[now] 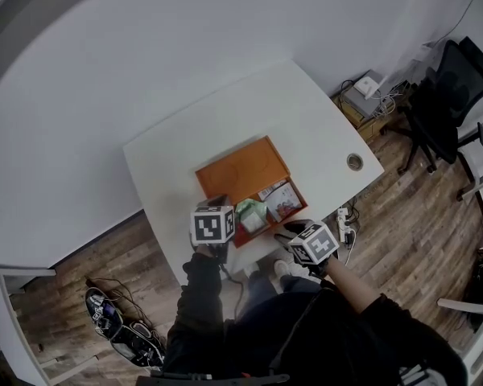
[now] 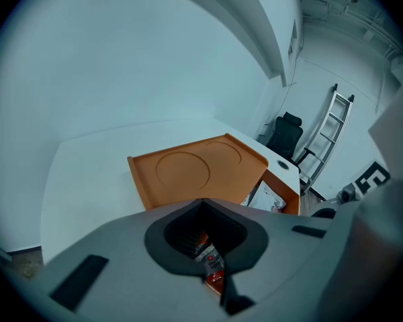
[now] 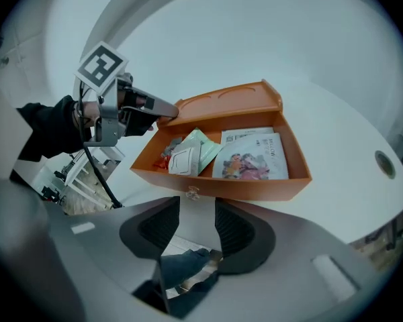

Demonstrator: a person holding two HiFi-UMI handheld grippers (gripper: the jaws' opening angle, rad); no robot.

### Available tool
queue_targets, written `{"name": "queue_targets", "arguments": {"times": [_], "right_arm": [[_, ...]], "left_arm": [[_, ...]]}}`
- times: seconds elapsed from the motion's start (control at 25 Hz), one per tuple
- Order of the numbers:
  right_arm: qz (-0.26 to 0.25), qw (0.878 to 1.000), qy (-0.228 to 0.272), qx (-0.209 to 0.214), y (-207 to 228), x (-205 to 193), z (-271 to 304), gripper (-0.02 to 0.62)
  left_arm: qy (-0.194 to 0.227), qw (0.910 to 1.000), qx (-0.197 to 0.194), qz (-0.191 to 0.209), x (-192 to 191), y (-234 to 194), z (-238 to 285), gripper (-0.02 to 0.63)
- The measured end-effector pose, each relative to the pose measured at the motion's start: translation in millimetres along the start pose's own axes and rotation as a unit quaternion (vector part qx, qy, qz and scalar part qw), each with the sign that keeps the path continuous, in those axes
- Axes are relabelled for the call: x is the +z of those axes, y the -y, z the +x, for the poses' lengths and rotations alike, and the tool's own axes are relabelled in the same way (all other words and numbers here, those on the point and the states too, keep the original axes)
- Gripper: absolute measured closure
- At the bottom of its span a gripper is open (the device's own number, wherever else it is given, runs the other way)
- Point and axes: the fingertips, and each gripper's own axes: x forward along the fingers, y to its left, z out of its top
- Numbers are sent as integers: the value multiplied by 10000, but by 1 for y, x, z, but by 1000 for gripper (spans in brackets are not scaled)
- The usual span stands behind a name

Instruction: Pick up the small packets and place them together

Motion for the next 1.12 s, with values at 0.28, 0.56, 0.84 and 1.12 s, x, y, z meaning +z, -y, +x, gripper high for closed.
{"name": "queue_targets", "arguments": {"times": [0.28,0.56,0.84,1.12], "right_arm": [[-740,9957,519,212,-5,56,-52,431],[-2026,9777,92,538,-29,100,-22,430],[-3170,9388,-1025,871,-38,90,26,431],[-3515,9170,-1654,910,-32,81,54,431]], "left_arm": [[178,9990,-167,-368,-1,3,-4,607],[469,9963,-121,-715,-18,5,-31,607],[456,9957,-30,-806,-44,9,-46,607],[425,9929,47,-1112,-60,-6,-56,607]]}}
